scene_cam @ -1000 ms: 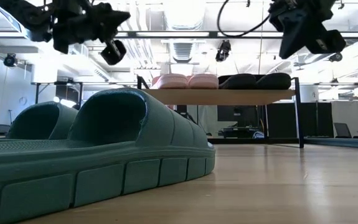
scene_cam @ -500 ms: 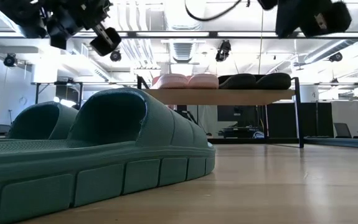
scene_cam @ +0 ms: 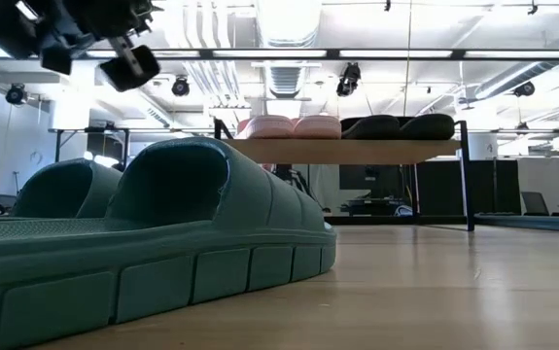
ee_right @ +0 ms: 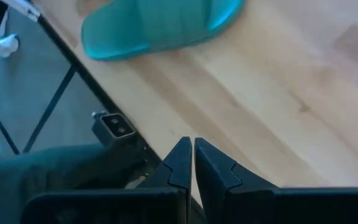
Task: Pick and place slides into the shelf
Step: Move the right green slipper to the center of the table, then put the left green slipper under the shelf
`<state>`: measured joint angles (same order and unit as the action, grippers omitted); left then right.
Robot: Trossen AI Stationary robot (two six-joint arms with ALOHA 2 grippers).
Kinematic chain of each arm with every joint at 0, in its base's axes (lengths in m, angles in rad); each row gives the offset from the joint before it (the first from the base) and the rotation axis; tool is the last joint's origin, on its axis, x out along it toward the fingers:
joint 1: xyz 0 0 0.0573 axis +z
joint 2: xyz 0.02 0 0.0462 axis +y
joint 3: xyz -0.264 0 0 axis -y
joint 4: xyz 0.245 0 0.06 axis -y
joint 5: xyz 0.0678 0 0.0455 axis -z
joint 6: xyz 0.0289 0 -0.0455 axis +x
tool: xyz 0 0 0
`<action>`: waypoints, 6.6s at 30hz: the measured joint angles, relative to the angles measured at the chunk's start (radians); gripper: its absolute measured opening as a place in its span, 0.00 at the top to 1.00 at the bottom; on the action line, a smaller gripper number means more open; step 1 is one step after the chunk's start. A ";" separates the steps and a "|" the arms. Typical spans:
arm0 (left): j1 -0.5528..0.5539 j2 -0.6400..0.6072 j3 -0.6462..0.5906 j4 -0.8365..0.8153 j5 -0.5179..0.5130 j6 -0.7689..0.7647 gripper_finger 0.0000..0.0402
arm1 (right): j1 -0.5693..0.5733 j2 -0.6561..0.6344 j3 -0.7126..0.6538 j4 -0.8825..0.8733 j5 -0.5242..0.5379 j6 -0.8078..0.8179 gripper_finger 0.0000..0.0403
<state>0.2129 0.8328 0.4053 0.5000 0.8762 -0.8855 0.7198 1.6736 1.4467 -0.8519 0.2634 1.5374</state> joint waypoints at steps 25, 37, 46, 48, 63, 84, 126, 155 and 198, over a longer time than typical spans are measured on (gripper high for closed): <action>-0.324 -0.326 0.002 -1.027 -0.345 0.331 1.00 | -0.106 0.699 0.787 -0.137 0.115 -0.434 0.45; -0.343 -0.452 0.002 -1.073 -0.516 0.404 1.00 | -0.108 0.796 0.895 -0.435 0.343 -0.247 0.44; -0.343 -0.453 0.002 -1.095 -0.516 0.422 1.00 | -0.130 0.811 0.890 -0.363 0.326 -0.496 0.44; -0.343 -0.452 0.002 -1.095 -0.516 0.422 1.00 | -0.138 0.818 0.890 -0.360 0.324 -0.503 0.44; -0.342 -0.434 0.002 -1.093 -0.516 0.422 1.00 | -0.163 0.862 0.889 -0.331 0.347 -0.648 0.44; -0.342 -0.433 0.001 -1.092 -0.518 0.422 1.00 | -0.303 0.818 0.705 -0.716 0.440 -0.415 0.97; -0.342 -0.414 0.002 -1.083 -0.598 0.421 1.00 | -0.362 0.407 0.013 -0.719 0.337 -0.089 0.97; -0.343 -0.359 0.007 -1.080 -0.576 0.395 1.00 | -0.331 0.388 0.082 -0.698 0.254 -0.193 0.54; -0.432 0.705 0.347 -0.448 -0.703 0.941 1.00 | -0.086 0.373 0.525 -0.720 0.387 0.408 0.97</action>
<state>-0.2195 1.5379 0.7519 0.0516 0.1734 0.0556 0.6335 2.0464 1.9722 -1.5717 0.6500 1.9450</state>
